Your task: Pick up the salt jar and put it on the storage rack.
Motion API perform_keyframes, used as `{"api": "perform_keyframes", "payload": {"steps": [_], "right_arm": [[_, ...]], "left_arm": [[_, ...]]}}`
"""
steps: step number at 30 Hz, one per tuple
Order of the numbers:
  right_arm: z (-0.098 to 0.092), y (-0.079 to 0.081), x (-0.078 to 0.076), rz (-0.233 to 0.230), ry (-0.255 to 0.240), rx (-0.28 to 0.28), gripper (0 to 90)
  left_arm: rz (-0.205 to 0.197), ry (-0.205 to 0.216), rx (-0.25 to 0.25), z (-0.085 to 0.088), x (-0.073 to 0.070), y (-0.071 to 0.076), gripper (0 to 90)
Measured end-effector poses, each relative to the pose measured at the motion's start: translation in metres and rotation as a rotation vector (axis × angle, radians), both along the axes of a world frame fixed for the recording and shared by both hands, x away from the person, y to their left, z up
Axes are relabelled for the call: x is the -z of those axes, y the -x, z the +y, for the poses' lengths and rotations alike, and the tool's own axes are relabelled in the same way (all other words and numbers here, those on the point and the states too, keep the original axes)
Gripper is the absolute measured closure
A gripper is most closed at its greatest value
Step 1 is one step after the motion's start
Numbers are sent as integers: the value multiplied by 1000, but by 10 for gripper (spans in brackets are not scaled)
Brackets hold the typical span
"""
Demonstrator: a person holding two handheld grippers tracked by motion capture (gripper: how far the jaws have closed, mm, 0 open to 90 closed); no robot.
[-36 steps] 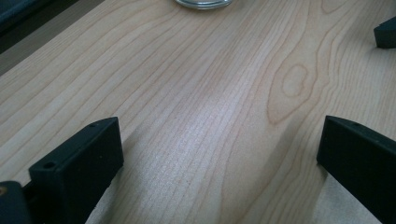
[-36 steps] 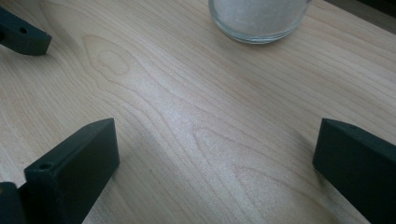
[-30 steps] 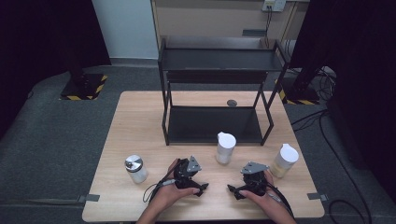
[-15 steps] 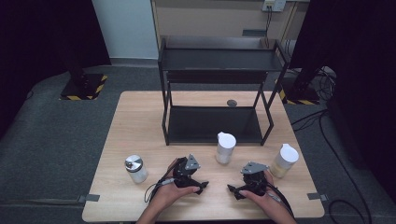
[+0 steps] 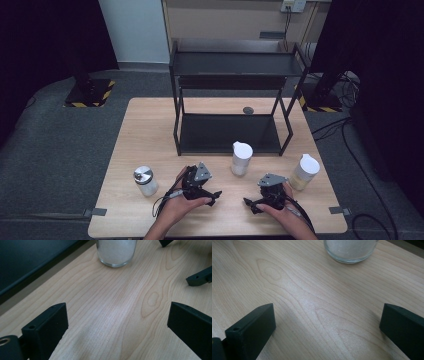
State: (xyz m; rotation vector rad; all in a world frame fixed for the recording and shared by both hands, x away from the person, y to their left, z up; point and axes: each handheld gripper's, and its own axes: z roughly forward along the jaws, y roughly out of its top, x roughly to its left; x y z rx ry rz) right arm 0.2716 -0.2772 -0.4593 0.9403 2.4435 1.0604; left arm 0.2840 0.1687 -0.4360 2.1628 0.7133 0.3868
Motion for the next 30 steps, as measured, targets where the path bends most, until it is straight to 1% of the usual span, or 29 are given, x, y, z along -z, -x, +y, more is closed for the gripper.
{"api": "perform_keyframes", "payload": {"steps": [3, 7, 9, 11, 16, 19, 22, 27, 28, 30], "right_arm": [[0, 0, 0, 0, 0, 0, 9], [0, 0, 0, 0, 0, 0, 9], [0, 0, 0, 0, 0, 0, 9], [0, 0, 0, 0, 0, 0, 9], [0, 0, 0, 0, 0, 0, 9], [0, 0, 0, 0, 0, 0, 9], [0, 0, 0, 0, 0, 0, 9], [0, 0, 0, 0, 0, 0, 9], [0, 0, 0, 0, 0, 0, 9], [0, 0, 0, 0, 0, 0, 9]], "left_arm": [[-11, 10, -13, 6, -6, 5, 26], [-38, 5, -13, 10, -13, 11, 27], [-42, 9, -13, 11, -14, 12, 28], [-52, 24, -20, 15, -19, 16, 29], [-67, 25, -20, 18, -26, 19, 30], [-75, 45, -27, 24, -30, 22, 32], [-85, 47, -32, 27, -34, 24, 32], [-112, 60, -47, 34, -42, 28, 33], [-112, 60, -47, 34, -42, 28, 33], [-121, 64, -46, 36, -47, 29, 33]]}}
